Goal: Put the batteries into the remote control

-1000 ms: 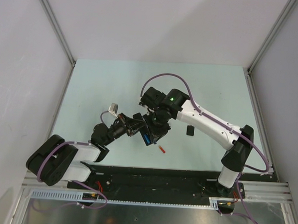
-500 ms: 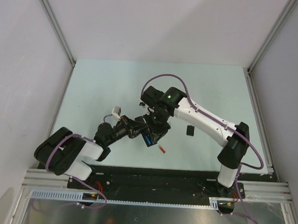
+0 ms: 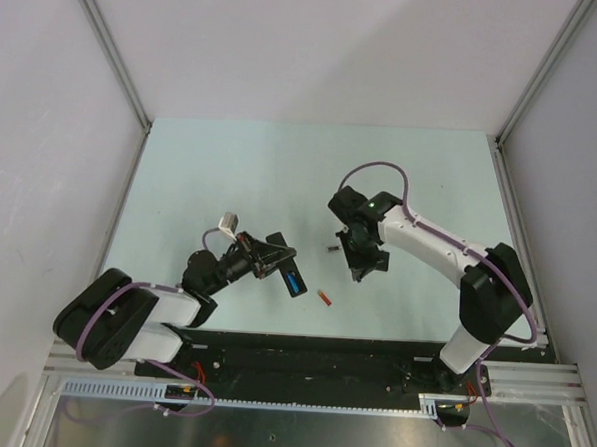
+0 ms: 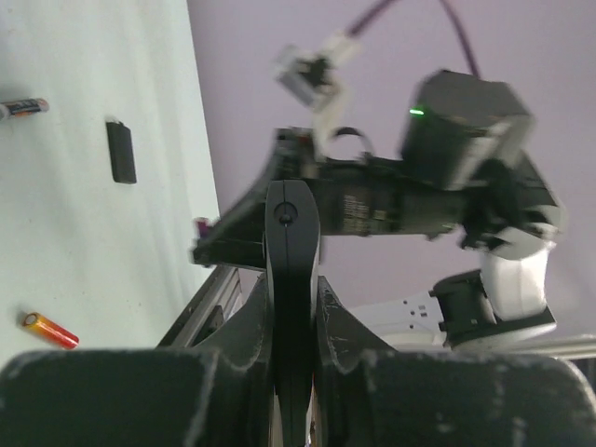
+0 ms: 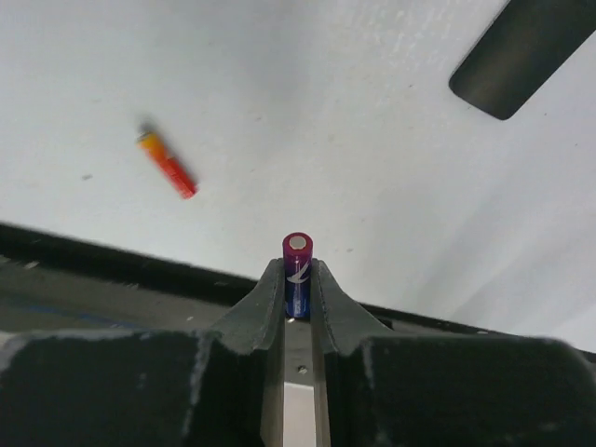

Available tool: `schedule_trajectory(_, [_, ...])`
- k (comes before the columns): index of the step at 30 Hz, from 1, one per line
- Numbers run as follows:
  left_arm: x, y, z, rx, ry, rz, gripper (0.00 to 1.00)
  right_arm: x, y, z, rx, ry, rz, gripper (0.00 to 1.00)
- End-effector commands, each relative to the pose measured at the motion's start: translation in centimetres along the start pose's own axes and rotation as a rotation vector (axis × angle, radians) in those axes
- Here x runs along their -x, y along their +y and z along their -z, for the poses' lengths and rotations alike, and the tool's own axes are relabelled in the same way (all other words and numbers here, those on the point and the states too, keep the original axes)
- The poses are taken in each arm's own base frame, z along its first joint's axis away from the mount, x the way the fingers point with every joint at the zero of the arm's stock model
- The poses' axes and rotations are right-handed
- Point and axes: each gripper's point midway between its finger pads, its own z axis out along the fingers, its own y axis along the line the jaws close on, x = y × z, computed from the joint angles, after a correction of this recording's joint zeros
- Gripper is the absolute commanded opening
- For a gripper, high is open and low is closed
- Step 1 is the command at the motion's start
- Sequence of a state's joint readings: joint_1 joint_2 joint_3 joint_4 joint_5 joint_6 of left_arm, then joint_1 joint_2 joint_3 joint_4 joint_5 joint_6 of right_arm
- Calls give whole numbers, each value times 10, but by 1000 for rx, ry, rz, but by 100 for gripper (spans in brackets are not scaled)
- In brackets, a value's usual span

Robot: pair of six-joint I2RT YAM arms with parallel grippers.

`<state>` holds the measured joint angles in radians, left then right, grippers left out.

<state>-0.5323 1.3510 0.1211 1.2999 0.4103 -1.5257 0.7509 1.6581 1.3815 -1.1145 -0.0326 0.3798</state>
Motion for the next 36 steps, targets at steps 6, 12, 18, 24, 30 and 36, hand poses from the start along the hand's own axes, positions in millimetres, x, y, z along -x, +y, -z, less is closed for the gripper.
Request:
schedule_trajectory(6, [-14, -69, 25, -298, 10, -195, 0, 57, -29, -76, -188, -195, 57, 0])
schedule_trajectory(12, [-16, -71, 30, -309, 8, -216, 0, 68, -37, -97, -176, -185, 31, 0])
schedule_trajectory(18, [-17, -69, 29, -303, 16, -216, 0, 69, -43, -98, -160, -176, 7, 9])
schedule_trajectory(24, [-17, -67, 27, -295, 21, -210, 0, 66, -43, -101, -149, -159, -5, 20])
schedule_trajectory(30, [-17, -66, 27, -293, 22, -210, 0, 64, -41, -104, -137, -145, -13, 31])
schedule_trajectory(36, [-17, -63, 26, -282, 27, -204, 0, 64, -44, -101, -142, -146, -30, 35])
